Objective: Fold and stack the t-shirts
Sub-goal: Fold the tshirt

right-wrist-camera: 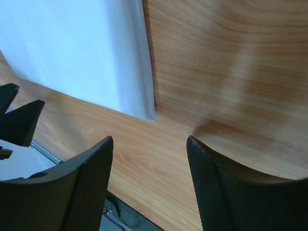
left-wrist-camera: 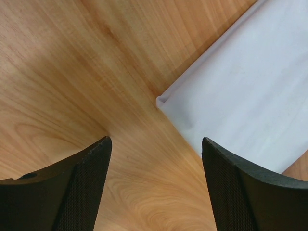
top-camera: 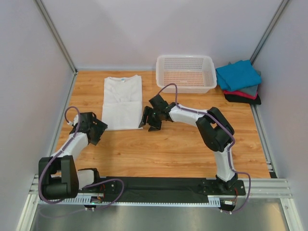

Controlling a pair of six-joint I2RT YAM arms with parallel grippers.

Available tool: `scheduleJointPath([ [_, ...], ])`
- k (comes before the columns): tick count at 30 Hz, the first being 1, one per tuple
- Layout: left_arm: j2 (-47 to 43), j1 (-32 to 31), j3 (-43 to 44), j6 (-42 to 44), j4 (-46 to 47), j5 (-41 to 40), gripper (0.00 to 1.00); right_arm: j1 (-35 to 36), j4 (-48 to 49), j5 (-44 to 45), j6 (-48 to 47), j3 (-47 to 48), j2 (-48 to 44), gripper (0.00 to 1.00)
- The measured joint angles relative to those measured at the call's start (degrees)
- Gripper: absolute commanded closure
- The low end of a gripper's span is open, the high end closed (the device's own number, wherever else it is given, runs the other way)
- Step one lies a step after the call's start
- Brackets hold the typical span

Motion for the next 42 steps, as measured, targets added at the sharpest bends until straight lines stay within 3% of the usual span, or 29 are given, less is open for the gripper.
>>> scheduleJointPath([
  [6,2.4,0.2,-0.3,-1.7,3.4,0.4,0.2,0.2,1.7,0.1,1.2,0.0,0.4,0.43],
  [18,4.2,1.0,0.1,-1.7,4.3,-0.7,0.41,0.2,5.4,-1.4,4.2,0.2,3.0,0.54],
  [23,6.4,1.0,1.2,-1.5,5.5,-0.6,0.45,0.2,6.4,-2.1,4.9,0.9,4.1,0.64],
  [26,7.6,1.0,1.6,-1.5,6.6,-0.4,0.53,0.2,6.3,-1.9,5.0,0.9,4.3,0.73],
  [29,8.5,1.1,1.6,-1.3,7.2,-0.5,0.72,0.2,6.3,-1.8,5.0,1.0,4.7,0.83],
  [30,8.9,1.1,1.6,-1.3,7.4,-0.4,0.85,0.2,6.3,-1.8,5.1,1.1,4.9,0.85],
  [32,9.6,1.1,1.6,-1.3,8.1,-0.3,0.98,0.2,6.1,-1.6,5.0,1.2,5.0,0.93],
  [34,10.1,1.1,1.6,-1.1,9.0,-0.1,1.0,0.2,5.9,-1.2,4.9,1.2,5.0,0.99],
  [42,9.0,1.1,1.6,-0.5,6.8,0.2,1.0,-0.1,5.3,-1.0,3.4,0.8,4.7,1.0],
])
